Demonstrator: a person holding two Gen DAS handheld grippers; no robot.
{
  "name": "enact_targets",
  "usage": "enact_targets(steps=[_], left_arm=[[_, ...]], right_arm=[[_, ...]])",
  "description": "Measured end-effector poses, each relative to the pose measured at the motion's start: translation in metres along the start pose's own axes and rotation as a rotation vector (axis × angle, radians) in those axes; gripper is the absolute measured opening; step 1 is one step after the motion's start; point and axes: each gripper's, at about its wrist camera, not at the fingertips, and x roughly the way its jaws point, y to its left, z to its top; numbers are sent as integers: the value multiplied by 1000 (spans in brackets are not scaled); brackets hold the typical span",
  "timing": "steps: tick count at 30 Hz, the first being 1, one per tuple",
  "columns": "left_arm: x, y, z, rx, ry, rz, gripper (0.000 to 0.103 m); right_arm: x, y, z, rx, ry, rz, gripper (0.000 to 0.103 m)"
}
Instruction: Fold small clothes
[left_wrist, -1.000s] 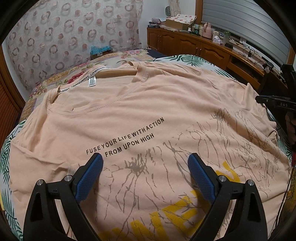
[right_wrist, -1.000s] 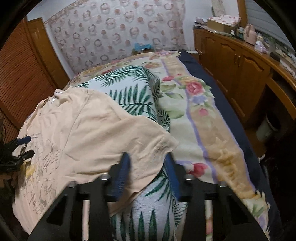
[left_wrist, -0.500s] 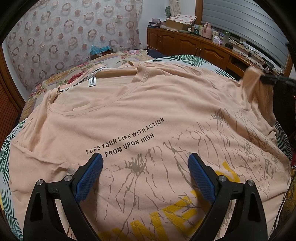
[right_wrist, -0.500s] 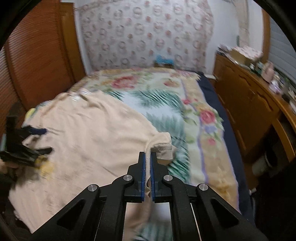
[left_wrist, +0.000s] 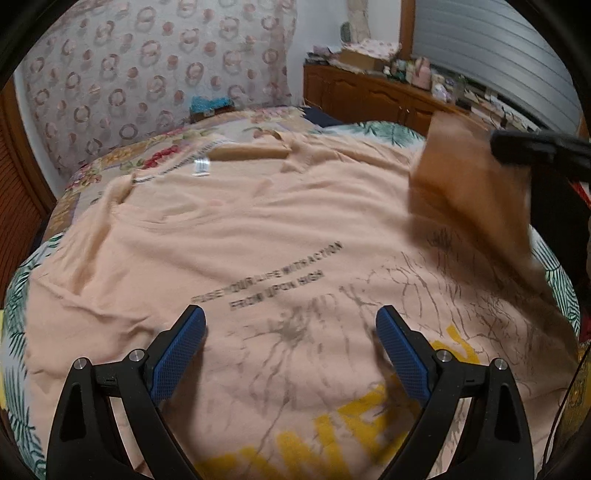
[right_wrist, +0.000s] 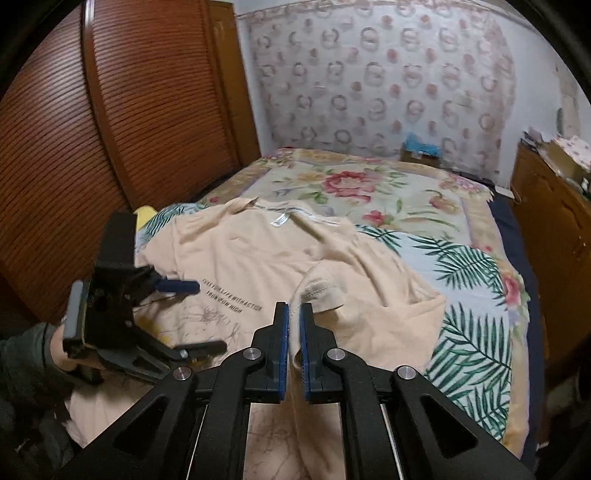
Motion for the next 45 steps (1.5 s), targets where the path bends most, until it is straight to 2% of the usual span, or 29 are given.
enact_targets(steps=[1, 2, 7, 13, 15, 21, 25, 34, 36, 37, 39, 45], left_arm=[[-6, 3, -1, -10, -7, 3, 94], [-9, 6, -1, -17, -10, 1, 94], [-28, 16, -1, -39, -37, 4, 94], [-29, 10, 1, -44, -45, -9, 94], [-30, 8, 0, -45, -47, -20, 94], [-38, 0, -6, -40, -54, -36, 94], [-40, -1, -13, -48, -50, -38, 94], [-44, 3, -24, -70, -51, -36, 94], [-44, 2, -24, -73, -52, -38, 94], [-44, 1, -24, -73, -52, -38, 94], [-45, 1, -26, -71, -54, -38, 94], [-49, 6, -29, -82, -59, -30, 94]], right_arm=[[-1, -6, -2, 11, -5, 5, 28], [-2, -12, -3, 27, -8, 7, 33], [-17, -37, -25, 85, 19, -55, 33], [-21, -53, -60, 158, 100, -106, 33], [-22, -47, -67, 196, 118, -100, 33], [-13, -25, -74, 161, 160, -94, 33], [-3, -24, -76, 167, 177, -89, 33], [-11, -12, -79, 141, 173, -73, 33], [-11, -8, -79, 130, 171, -68, 26], [-11, -6, -79, 121, 170, -64, 18], [-10, -1, -79, 101, 172, -52, 12], [-8, 15, -78, 66, 166, -3, 8]])
